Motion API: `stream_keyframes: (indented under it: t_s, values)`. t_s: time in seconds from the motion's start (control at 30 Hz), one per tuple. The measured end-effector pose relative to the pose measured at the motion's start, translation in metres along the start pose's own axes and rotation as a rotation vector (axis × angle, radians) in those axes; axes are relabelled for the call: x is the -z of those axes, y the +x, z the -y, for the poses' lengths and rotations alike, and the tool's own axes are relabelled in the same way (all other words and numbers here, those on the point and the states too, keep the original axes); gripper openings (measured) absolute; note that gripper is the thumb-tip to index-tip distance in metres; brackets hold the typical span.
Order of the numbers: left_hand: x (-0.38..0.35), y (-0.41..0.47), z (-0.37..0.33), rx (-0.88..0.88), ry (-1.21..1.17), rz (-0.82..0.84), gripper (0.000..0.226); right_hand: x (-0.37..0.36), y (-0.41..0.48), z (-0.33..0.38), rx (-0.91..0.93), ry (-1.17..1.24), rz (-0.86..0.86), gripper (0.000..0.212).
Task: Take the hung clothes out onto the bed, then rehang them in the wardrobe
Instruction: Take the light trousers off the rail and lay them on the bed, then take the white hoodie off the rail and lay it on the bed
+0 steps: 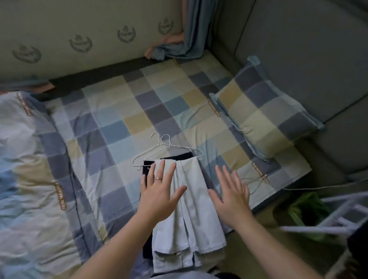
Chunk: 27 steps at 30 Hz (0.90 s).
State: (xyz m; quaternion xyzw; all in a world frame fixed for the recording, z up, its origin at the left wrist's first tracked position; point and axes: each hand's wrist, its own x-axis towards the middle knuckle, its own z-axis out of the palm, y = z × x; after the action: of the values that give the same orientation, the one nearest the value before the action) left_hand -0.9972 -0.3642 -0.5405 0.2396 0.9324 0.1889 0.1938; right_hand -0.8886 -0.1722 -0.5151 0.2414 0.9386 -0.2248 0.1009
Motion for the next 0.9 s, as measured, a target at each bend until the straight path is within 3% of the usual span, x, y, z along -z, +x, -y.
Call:
stream_keyframes:
  t_s: [0.23,0.5,0.9]
  values:
    - [-0.011,-0.007,-0.079,-0.314,0.076,0.055,0.072,0.03,-0.082,-0.049,-0.188,-0.057,-0.207,0.067]
    - [-0.057,-0.058,-0.232,-0.737,0.194,0.088,0.08,0.07,-0.226,-0.141,-0.523,-0.049,-0.497,0.066]
    - [-0.162,-0.282,-0.499,-1.366,0.09,0.235,0.078,0.126,-0.538,-0.279,-0.914,-0.072,-0.816,0.07]
